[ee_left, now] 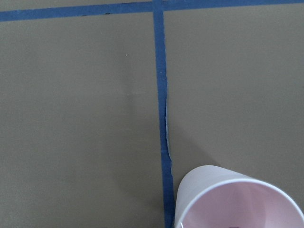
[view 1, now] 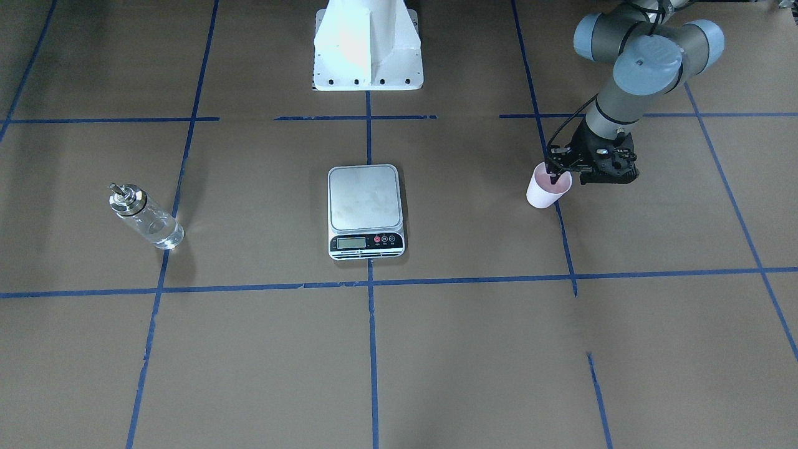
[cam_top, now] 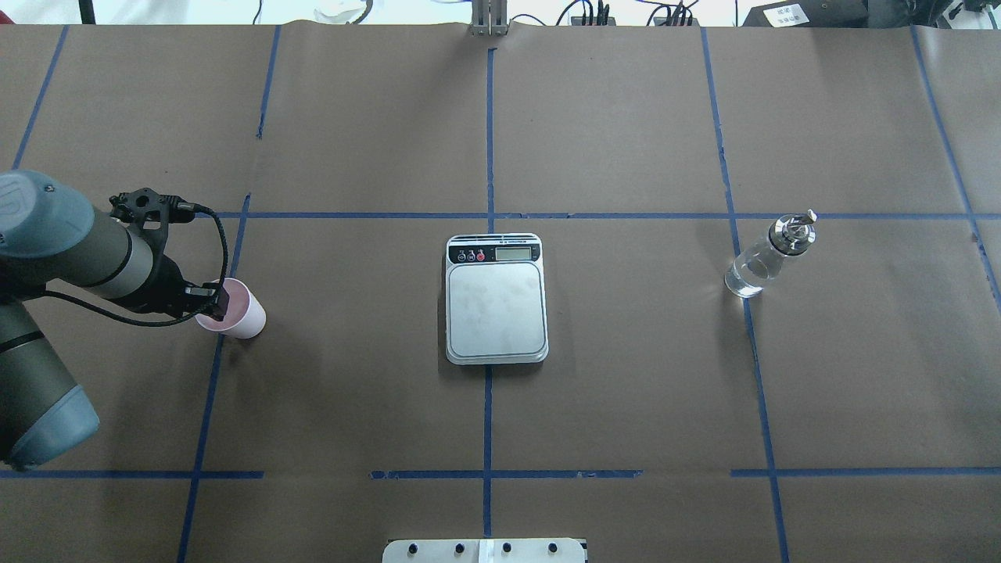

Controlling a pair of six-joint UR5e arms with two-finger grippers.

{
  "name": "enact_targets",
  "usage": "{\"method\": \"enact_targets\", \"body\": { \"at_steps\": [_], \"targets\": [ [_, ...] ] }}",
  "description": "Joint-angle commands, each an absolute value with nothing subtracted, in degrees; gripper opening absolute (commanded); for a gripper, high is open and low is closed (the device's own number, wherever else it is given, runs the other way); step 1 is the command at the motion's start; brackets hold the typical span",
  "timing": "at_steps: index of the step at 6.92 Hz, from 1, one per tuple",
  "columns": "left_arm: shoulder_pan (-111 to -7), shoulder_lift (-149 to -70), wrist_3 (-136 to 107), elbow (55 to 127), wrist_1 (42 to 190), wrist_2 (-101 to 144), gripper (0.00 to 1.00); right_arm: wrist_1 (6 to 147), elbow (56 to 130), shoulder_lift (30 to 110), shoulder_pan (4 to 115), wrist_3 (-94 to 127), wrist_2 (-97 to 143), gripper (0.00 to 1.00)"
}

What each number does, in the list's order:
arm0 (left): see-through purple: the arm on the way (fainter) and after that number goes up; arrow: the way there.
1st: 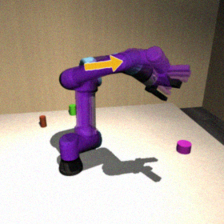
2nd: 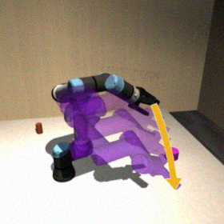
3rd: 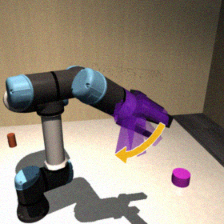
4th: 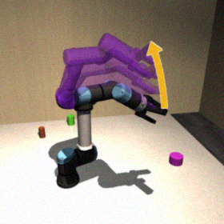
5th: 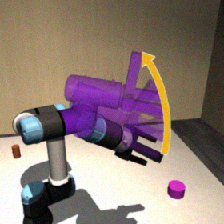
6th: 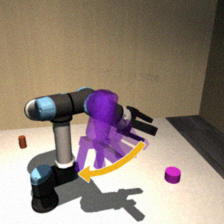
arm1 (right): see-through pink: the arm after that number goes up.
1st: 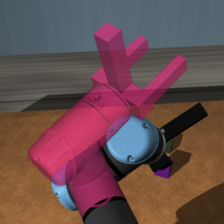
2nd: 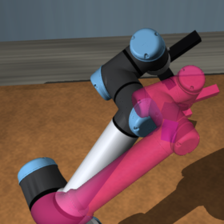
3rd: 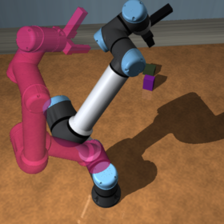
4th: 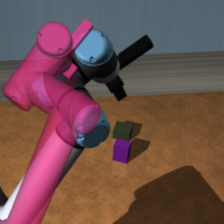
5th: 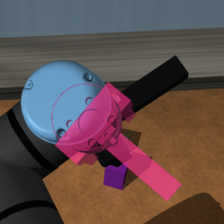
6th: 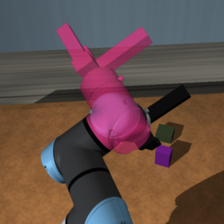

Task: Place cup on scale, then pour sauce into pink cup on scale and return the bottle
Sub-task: 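Move the left gripper down to the pink paper cup and grasp it, then lift the pink cup with the left gripper and carry it over the scale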

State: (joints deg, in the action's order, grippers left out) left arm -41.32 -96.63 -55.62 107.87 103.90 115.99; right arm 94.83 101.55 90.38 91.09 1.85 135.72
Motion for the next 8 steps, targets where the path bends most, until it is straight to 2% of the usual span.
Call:
{"method": "enact_targets", "body": {
  "at_steps": [1, 3, 6, 8],
  "targets": [
    [-41.4, -96.6, -55.8, 108.4, 103.9, 116.0, 0.0, 94.8, 101.4, 90.4, 91.1, 1.8, 135.8, 1.0],
    [-41.7, -96.4, -58.0, 110.0, 103.8, 116.5, 0.0, 94.8, 101.3, 90.3, 91.1, 1.9, 135.8, 1.0],
    [-42.7, -98.1, -58.9, 120.5, 92.5, 118.5, 0.0, 94.8, 101.4, 90.7, 91.1, 2.1, 135.9, 1.0],
    [-43.4, -114.3, -62.5, 120.2, 75.5, 118.6, 0.0, 94.6, 101.6, 91.1, 91.1, 1.9, 135.8, 1.0]
  ]
}}
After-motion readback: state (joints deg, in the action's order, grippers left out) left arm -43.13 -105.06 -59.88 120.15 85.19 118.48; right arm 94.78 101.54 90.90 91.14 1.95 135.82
